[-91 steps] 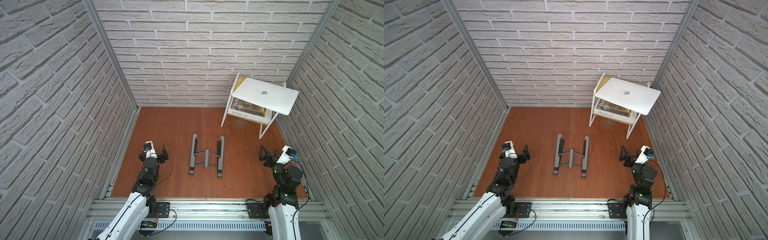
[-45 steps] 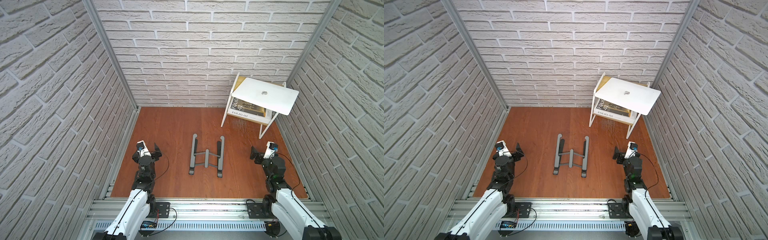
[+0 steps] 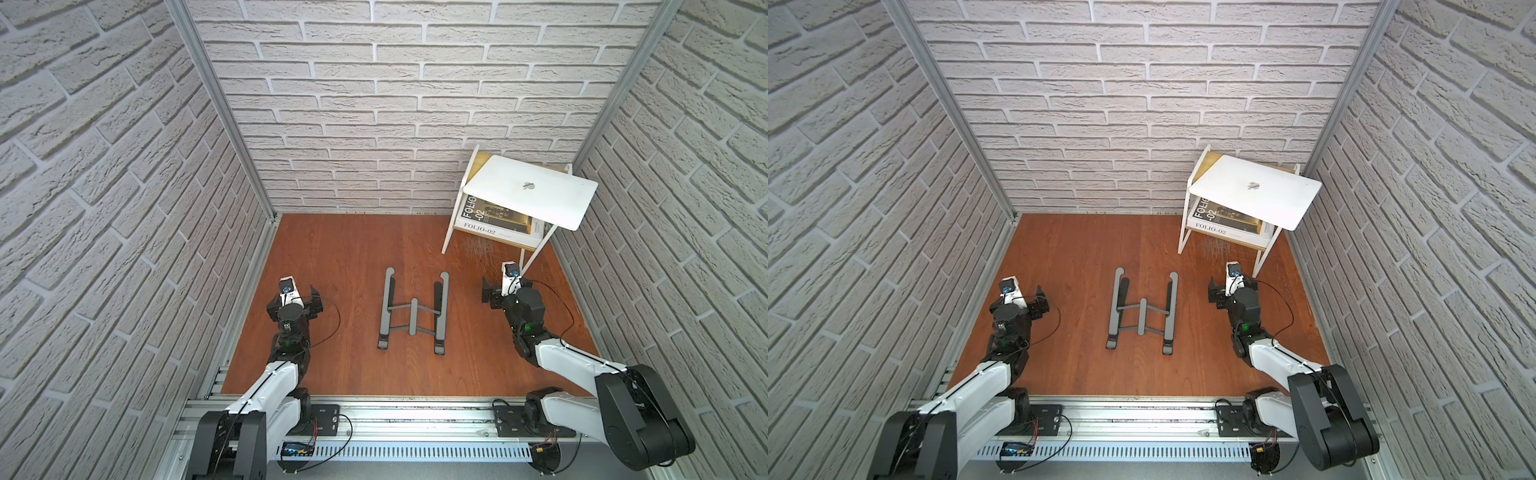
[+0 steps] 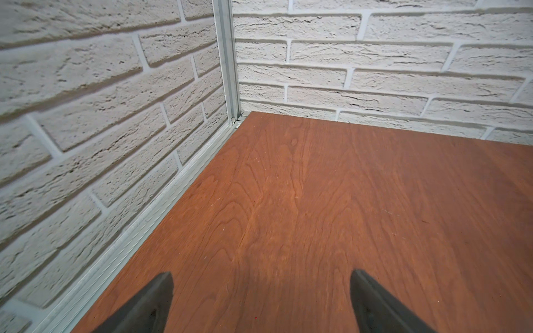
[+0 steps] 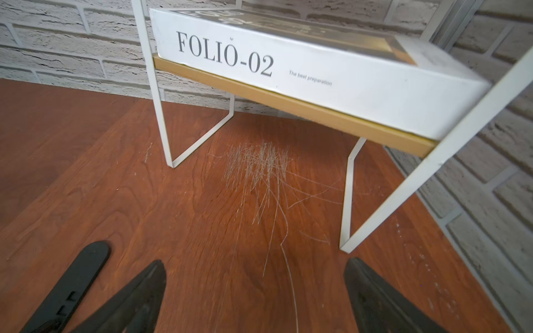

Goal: Close the laptop lid and set it aside
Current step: Reset both arms

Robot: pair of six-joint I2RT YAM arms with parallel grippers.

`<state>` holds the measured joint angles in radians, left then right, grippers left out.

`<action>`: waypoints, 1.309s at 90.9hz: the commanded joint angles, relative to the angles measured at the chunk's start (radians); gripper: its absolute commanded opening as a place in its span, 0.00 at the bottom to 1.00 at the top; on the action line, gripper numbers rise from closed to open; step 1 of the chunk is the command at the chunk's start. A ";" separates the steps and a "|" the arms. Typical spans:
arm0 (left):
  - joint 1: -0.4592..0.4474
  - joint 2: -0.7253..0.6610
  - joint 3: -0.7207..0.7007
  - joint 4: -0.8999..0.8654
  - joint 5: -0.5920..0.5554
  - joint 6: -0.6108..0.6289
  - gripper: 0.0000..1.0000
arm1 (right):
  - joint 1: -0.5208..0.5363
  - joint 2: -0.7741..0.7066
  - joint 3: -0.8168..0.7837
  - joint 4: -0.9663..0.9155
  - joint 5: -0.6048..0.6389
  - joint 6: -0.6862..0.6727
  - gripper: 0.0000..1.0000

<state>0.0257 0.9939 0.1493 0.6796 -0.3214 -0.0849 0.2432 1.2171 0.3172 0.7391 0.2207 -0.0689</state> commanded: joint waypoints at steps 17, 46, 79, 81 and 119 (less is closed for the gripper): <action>0.043 0.181 0.072 0.212 0.097 -0.004 0.98 | -0.021 0.080 0.029 0.047 0.050 -0.035 0.99; 0.052 0.227 0.088 0.254 0.189 -0.001 0.98 | -0.084 0.067 -0.025 0.116 -0.012 0.019 0.99; 0.051 0.256 0.101 0.297 0.244 0.025 0.98 | -0.099 0.143 -0.019 0.156 -0.045 0.025 0.99; 0.051 0.255 0.100 0.295 0.241 0.025 0.98 | -0.099 0.148 -0.019 0.159 -0.046 0.025 0.99; 0.049 0.268 0.072 0.253 0.211 0.006 0.98 | -0.111 0.219 -0.030 0.234 -0.041 0.042 0.99</action>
<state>0.0708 1.2320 0.2222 0.8619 -0.1066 -0.0715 0.1398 1.4120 0.3027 0.8871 0.1757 -0.0502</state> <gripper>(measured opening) 0.985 0.986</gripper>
